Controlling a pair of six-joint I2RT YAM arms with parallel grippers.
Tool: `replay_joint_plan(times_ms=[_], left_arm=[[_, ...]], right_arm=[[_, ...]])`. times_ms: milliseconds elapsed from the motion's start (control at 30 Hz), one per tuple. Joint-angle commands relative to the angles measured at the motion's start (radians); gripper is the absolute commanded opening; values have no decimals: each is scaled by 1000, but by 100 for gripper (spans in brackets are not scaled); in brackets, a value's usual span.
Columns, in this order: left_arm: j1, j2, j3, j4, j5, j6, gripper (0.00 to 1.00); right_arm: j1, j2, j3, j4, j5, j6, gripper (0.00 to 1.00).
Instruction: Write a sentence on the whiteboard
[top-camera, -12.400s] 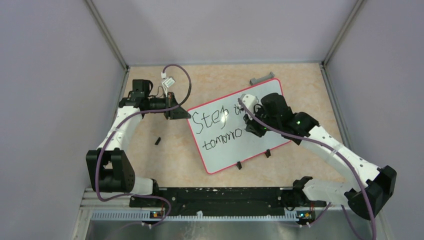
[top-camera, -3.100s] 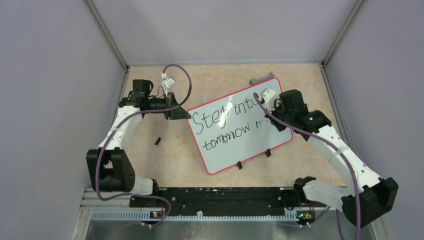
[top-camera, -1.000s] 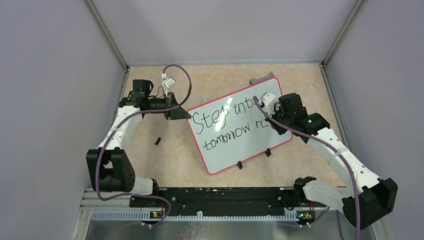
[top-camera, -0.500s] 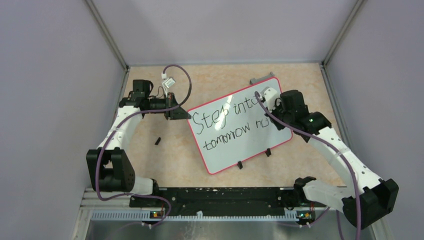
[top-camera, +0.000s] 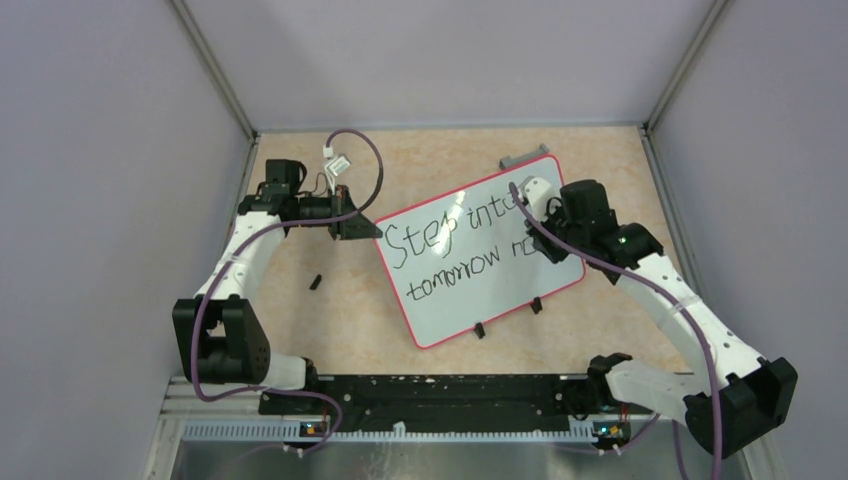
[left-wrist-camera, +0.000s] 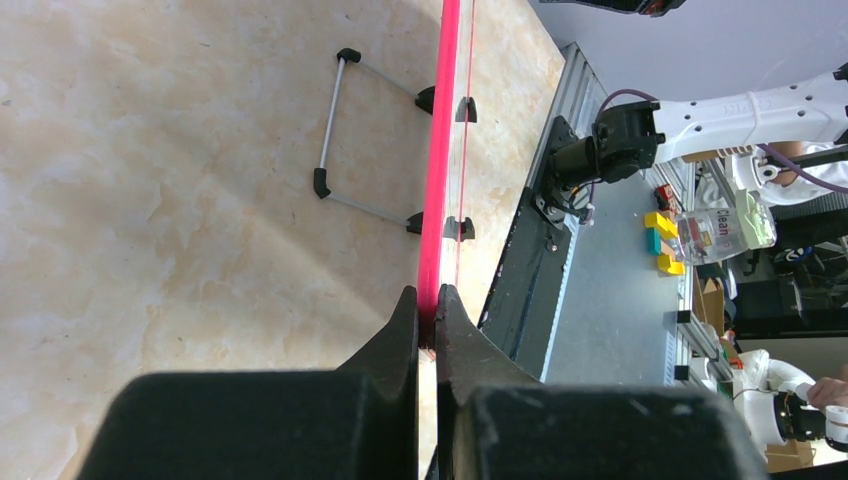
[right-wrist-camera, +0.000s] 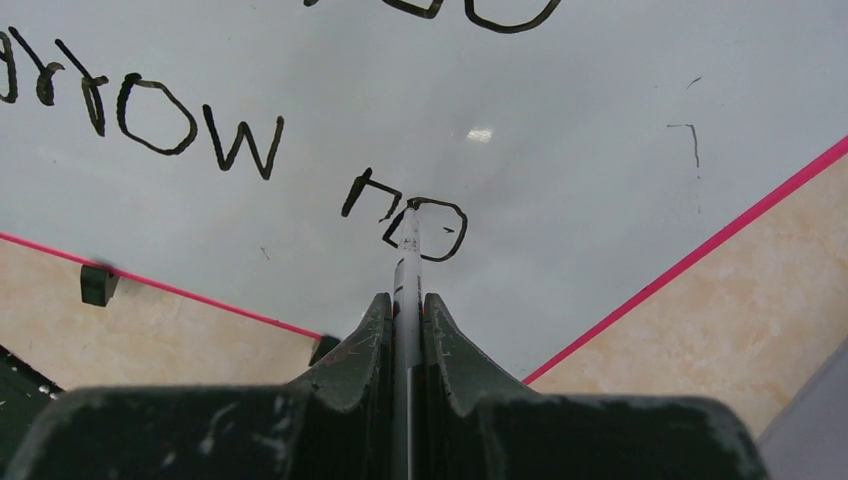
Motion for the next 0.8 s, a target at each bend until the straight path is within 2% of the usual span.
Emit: replay_joint_plan(times_ms=[0,200,467,767], left_arm=[[-13,10,-6,7,-32,49,0],[-12,8,-9,7,-33,52,0],[-14,9,-7,6,-33,54,0],[-13,10,-4,7,-33,49,0]], right_arm=[[-7,0,34,-16,-22,-4,0],[-29,-17,81,-53,-52,12,0],[-181,-22,89,-82,-143,-39,0],[-188,-16,56,-35,-109,-55,0]])
